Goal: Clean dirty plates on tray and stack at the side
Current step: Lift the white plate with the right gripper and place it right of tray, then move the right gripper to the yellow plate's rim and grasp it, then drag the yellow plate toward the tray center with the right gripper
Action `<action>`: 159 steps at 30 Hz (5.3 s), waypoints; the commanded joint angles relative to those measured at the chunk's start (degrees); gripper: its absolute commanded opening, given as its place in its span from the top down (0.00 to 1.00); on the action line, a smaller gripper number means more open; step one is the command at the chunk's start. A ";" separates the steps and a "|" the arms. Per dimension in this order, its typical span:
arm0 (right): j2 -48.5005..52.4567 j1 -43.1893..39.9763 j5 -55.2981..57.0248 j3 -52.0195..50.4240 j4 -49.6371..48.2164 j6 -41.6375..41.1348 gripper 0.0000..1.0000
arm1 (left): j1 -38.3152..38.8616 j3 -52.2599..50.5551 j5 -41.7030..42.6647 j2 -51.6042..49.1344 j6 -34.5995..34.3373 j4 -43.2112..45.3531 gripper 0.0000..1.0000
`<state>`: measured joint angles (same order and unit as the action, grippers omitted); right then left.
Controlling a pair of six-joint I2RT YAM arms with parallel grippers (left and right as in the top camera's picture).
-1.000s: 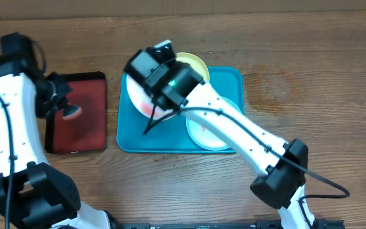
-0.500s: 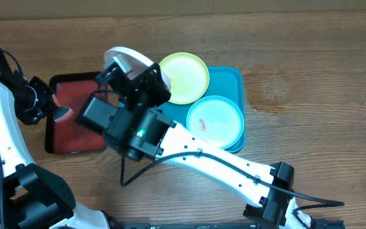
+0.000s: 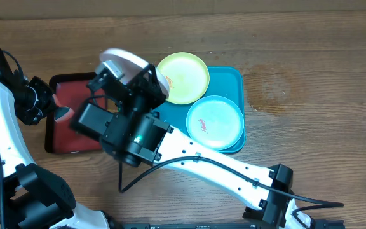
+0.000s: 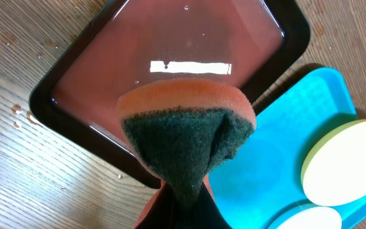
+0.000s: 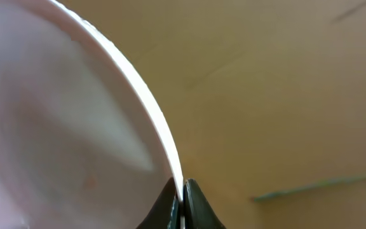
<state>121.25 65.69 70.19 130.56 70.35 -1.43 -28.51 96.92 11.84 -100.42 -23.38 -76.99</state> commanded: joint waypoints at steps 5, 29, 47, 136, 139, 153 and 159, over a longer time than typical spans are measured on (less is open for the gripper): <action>-1.44 -21.73 -65.46 -3.78 2.71 -12.76 0.96 | 0.04 0.28 0.94 0.42 1.57 -0.42 0.96; -1.44 -75.78 -76.13 -21.16 8.33 -11.96 0.96 | 0.74 0.28 0.90 0.42 1.57 0.57 0.96; -1.81 -76.67 -76.67 -36.83 -8.98 -9.70 0.62 | 1.60 -2.64 0.46 0.42 1.55 3.50 0.96; 15.19 -30.95 -71.71 -10.56 -17.77 2.16 0.53 | 1.60 -2.71 2.62 0.42 3.72 5.66 0.96; 15.30 -31.04 -71.73 -10.56 -20.11 5.90 0.51 | 1.60 -2.71 2.60 0.42 3.72 5.73 0.96; 22.34 -31.10 -71.73 -10.60 -22.88 7.19 0.57 | 1.60 -2.71 2.58 0.42 4.15 5.90 0.96; 22.45 -31.10 -71.73 -10.45 -18.95 3.93 0.87 | 1.60 -2.71 2.58 0.42 4.15 5.92 0.96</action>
<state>142.06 34.85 -1.98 119.92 49.54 4.78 -27.18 94.19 13.96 -100.40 -20.75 -71.11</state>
